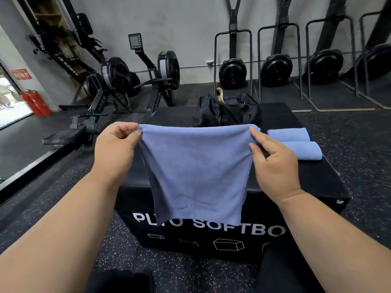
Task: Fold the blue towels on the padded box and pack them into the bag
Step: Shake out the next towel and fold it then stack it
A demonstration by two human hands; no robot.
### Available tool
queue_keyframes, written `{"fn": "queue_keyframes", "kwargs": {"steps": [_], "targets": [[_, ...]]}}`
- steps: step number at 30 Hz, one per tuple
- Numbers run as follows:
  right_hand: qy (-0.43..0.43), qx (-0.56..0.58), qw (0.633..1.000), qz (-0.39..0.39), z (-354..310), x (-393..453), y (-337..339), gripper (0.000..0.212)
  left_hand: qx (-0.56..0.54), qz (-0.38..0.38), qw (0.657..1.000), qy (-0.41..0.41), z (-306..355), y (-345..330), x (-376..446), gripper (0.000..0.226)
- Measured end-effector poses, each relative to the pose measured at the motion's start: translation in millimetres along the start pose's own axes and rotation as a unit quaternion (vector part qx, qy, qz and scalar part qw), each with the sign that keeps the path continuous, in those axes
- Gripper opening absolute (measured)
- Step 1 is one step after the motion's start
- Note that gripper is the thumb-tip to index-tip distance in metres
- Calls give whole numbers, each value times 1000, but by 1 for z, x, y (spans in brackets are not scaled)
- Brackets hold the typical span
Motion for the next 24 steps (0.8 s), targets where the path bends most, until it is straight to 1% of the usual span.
{"fn": "queue_keyframes", "kwargs": {"steps": [4, 6, 8, 9, 10, 12, 13, 14, 15, 16, 18, 20, 23, 24], "targets": [[-25, 41, 999, 15, 12, 41, -11, 36, -10, -2, 1000, 6, -13, -17, 51, 16], [-48, 61, 997, 18, 22, 74, -22, 37, -20, 0, 1000, 12, -22, -29, 84, 17], [-69, 61, 996, 10, 37, 114, -38, 39, -36, 6, 999, 35, -39, -42, 121, 16], [-81, 46, 996, -6, 44, 135, -48, 39, -36, 3, 998, 54, -51, -50, 138, 16], [-89, 17, 995, -32, 54, 154, -58, 40, -31, -5, 997, 75, -65, -57, 153, 20], [-96, -98, 983, -124, 81, 181, -83, 44, 9, -38, 991, 125, -97, -70, 169, 35], [-104, -164, 964, -179, 98, 186, -94, 48, 48, -57, 986, 148, -111, -74, 169, 38], [-119, -210, 944, -226, 115, 184, -104, 53, 88, -73, 980, 163, -123, -74, 164, 37], [-141, -230, 927, -260, 132, 176, -111, 58, 122, -82, 974, 171, -133, -73, 154, 35], [-163, -231, 919, -276, 147, 165, -115, 60, 143, -89, 970, 173, -143, -69, 142, 31], [-198, -219, 916, -272, 170, 133, -114, 59, 155, -94, 966, 186, -162, -61, 105, 24], [-217, -201, 924, -243, 185, 96, -101, 49, 166, -85, 959, 215, -180, -53, 60, 20], [-230, -197, 932, -201, 188, 48, -73, 15, 187, -64, 947, 254, -199, -47, -4, 16], [-234, -199, 931, -197, 185, 38, -65, 9, 185, -59, 945, 262, -200, -46, -18, 18]]}}
Point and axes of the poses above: each hand's wrist, its own x-axis towards the middle knuckle, its own y-axis out of the back of the hand, z = x × y, the point moved 5 cm from there along x, towards the middle knuckle, and after that the axes turned 8 degrees about -z, right-handed, at the moved point
